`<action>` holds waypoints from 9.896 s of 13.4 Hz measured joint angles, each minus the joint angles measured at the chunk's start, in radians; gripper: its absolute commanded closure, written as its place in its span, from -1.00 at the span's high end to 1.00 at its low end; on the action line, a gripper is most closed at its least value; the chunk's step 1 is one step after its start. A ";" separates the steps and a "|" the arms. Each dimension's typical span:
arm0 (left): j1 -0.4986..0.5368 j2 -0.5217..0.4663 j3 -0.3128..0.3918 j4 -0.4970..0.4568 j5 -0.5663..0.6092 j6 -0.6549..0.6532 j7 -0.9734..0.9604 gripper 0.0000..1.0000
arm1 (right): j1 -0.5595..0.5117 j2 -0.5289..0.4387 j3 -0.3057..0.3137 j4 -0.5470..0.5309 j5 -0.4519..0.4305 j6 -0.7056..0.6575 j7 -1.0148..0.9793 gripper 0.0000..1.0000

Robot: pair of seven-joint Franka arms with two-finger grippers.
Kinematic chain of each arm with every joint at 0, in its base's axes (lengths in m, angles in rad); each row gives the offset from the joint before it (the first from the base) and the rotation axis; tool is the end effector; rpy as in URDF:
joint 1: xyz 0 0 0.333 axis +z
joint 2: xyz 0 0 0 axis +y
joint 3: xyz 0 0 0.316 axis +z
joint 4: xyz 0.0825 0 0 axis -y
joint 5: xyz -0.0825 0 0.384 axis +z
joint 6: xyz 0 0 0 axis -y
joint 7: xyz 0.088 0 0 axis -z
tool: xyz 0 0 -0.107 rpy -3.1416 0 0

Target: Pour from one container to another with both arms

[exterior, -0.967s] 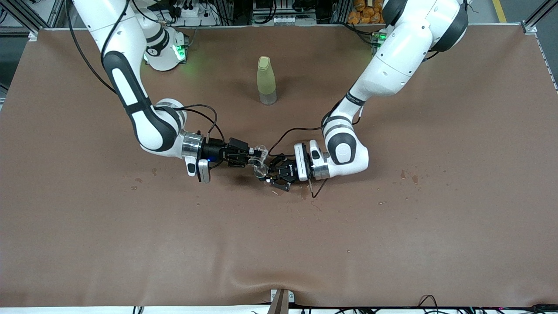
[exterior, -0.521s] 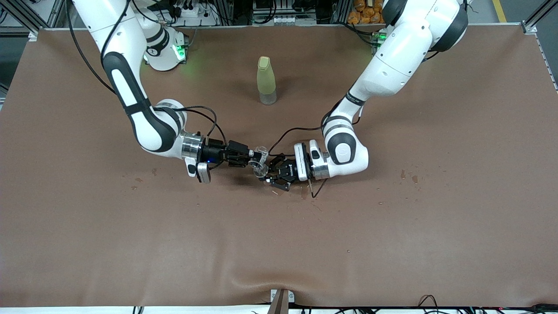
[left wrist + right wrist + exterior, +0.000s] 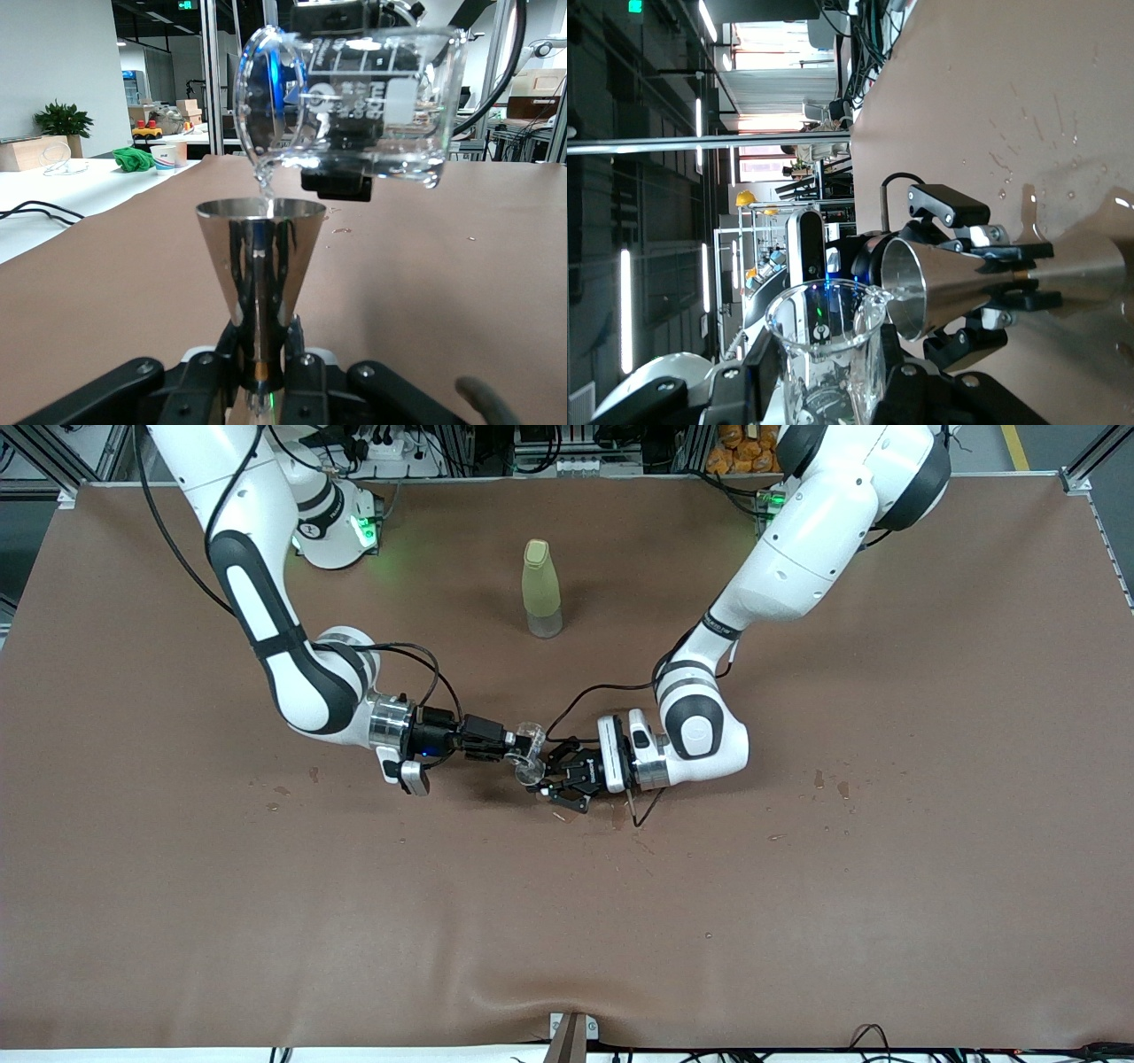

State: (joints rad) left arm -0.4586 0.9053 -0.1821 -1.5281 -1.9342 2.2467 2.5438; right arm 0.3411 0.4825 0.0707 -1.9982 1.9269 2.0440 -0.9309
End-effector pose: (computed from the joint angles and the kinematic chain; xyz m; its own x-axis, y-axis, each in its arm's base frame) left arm 0.5671 -0.4298 0.1404 0.0159 -0.1823 0.9831 -0.9940 -0.1095 -0.0042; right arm 0.5429 0.2916 0.2360 0.9867 -0.1590 -0.0330 -0.0547 -0.1344 -0.9894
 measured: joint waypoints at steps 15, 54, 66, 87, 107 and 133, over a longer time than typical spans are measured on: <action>0.000 0.001 0.000 0.000 -0.010 -0.004 0.000 -1.00 | 0.000 0.000 0.000 0.049 0.007 -0.019 0.418 -0.74; 1.087 -0.036 0.017 -0.243 0.921 -0.661 0.051 -1.00 | -0.975 0.460 -0.028 0.402 -0.910 -0.544 -1.630 -0.19; 1.092 -0.013 0.017 -0.201 0.930 -0.699 0.065 -0.20 | -0.977 0.464 -0.032 0.437 -0.916 -0.544 -1.604 0.79; 1.092 -0.199 0.016 -0.057 1.274 -0.688 -0.262 1.00 | -0.601 -0.041 -0.012 0.786 -1.381 -0.679 -0.055 1.00; 0.706 -0.528 -0.006 0.089 1.857 -0.626 -2.341 1.00 | -0.457 -0.436 -0.033 0.363 -1.866 -0.433 0.907 1.00; 0.557 -0.614 0.059 0.108 1.942 -0.505 -2.887 1.00 | -0.449 -0.450 -0.107 0.364 -1.915 -0.397 0.925 1.00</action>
State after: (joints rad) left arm 0.0985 0.2908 -0.1235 -1.4205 0.0083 1.7422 -0.3437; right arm -0.1080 0.0322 -0.0359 -1.6342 0.0117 1.6465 -0.0056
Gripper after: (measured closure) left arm 0.000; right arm 0.000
